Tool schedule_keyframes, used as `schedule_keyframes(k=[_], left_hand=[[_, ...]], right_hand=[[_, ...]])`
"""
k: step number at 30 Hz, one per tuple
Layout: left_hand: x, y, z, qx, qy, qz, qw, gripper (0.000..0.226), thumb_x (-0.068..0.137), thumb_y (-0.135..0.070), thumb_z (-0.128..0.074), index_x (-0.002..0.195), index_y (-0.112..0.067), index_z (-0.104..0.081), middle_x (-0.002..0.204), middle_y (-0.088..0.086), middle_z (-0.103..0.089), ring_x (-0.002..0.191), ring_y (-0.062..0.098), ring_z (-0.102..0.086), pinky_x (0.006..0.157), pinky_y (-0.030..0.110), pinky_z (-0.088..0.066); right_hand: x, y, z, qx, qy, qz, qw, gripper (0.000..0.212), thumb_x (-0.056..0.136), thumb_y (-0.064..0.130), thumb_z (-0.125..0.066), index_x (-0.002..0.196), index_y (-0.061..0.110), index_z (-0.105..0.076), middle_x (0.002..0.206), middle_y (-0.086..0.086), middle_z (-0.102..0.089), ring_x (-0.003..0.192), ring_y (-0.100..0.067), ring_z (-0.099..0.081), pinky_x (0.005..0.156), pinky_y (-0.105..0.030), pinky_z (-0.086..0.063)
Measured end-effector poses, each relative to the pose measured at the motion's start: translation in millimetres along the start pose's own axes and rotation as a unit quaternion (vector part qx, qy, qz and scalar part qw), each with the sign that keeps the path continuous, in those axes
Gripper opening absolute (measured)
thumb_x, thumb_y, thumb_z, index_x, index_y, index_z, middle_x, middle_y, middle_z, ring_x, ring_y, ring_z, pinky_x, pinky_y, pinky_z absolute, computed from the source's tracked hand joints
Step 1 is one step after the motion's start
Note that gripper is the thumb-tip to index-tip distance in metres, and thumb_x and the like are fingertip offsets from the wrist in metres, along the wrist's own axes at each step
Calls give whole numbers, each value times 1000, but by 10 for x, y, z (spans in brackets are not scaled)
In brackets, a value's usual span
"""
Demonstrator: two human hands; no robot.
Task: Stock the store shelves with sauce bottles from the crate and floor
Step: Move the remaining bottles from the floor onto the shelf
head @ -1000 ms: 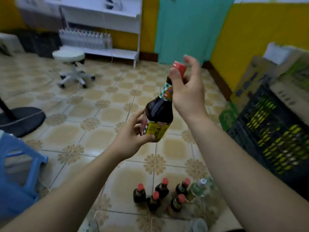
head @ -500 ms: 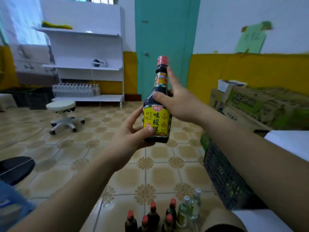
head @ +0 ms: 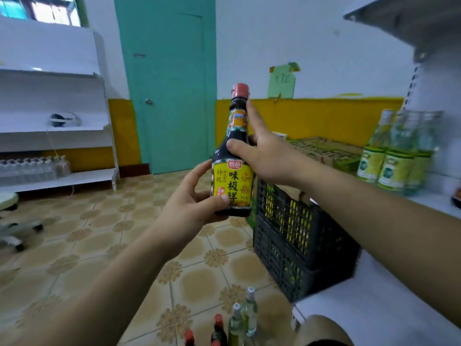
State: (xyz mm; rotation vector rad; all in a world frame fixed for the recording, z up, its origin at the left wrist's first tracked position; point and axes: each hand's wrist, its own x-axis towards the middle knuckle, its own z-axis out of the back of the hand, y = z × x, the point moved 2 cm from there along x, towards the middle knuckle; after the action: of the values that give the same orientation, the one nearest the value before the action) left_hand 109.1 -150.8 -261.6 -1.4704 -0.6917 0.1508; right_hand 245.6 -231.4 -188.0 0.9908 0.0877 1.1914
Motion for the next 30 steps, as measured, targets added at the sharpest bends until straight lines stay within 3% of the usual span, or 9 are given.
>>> schedule_keyframes(k=[4, 8, 11, 14, 20, 25, 30], left_hand=[[170, 95, -235, -7, 50, -7, 999, 70, 76, -4, -67, 130, -39, -38, 102, 17, -71, 91, 29, -71, 79, 36, -58], [361, 231, -550, 35, 136, -6, 990, 82, 82, 0, -66, 139, -42, -24, 117, 13, -61, 92, 16, -70, 78, 25, -57], [440, 379, -888, 45, 226, 4, 973, 83, 83, 2, -65, 147, -28, -21, 116, 5, -62, 92, 6, -68, 76, 20, -55], [477, 545, -1249, 48, 315, 9, 948, 76, 84, 4, -63, 146, -21, -27, 115, 3, -65, 99, 9, -67, 84, 24, -54], [703, 707, -2088, 73, 446, -22, 892, 63, 86, 4, -63, 132, -30, -36, 114, -4, -66, 103, 6, -66, 89, 23, -53], [894, 802, -2786, 108, 516, -55, 848, 69, 84, 0, -67, 134, -33, -31, 115, -10, -62, 99, -4, -63, 83, 14, -51], [975, 892, -3300, 100, 554, -35, 826, 65, 83, -3, -69, 136, -28, -39, 119, -2, -62, 101, 13, -66, 87, 28, -54]], right_hand=[[-189, -90, 203, 17, -60, -25, 998, 92, 77, 56, -54, 140, 59, 13, 133, -4, -56, 105, -22, -65, 95, -49, -50], [-505, -245, 419, -22, -114, -62, 991, 92, 85, 48, -56, 140, 60, 18, 134, 0, -55, 109, -23, -62, 97, -52, -48], [-821, -345, 615, -98, -133, -115, 979, 93, 92, 44, -53, 141, 54, 24, 124, 6, -53, 105, -20, -62, 95, -44, -49], [-1157, -463, 813, -145, -149, -161, 965, 92, 96, 35, -53, 143, 49, 25, 120, 9, -48, 104, -18, -61, 93, -40, -50], [-1597, -806, 1315, -106, -238, -210, 942, 101, 92, 22, -62, 142, 58, 18, 136, 11, -51, 116, -12, -57, 99, -40, -49], [-1932, -1008, 1699, -126, -303, -251, 911, 81, 91, 12, -63, 151, 40, -15, 123, 14, -56, 112, -5, -53, 88, -18, -43], [-2205, -1254, 2054, -106, -362, -294, 878, 67, 90, 9, -63, 144, 33, -33, 122, 3, -61, 110, -13, -60, 100, -40, -48]])
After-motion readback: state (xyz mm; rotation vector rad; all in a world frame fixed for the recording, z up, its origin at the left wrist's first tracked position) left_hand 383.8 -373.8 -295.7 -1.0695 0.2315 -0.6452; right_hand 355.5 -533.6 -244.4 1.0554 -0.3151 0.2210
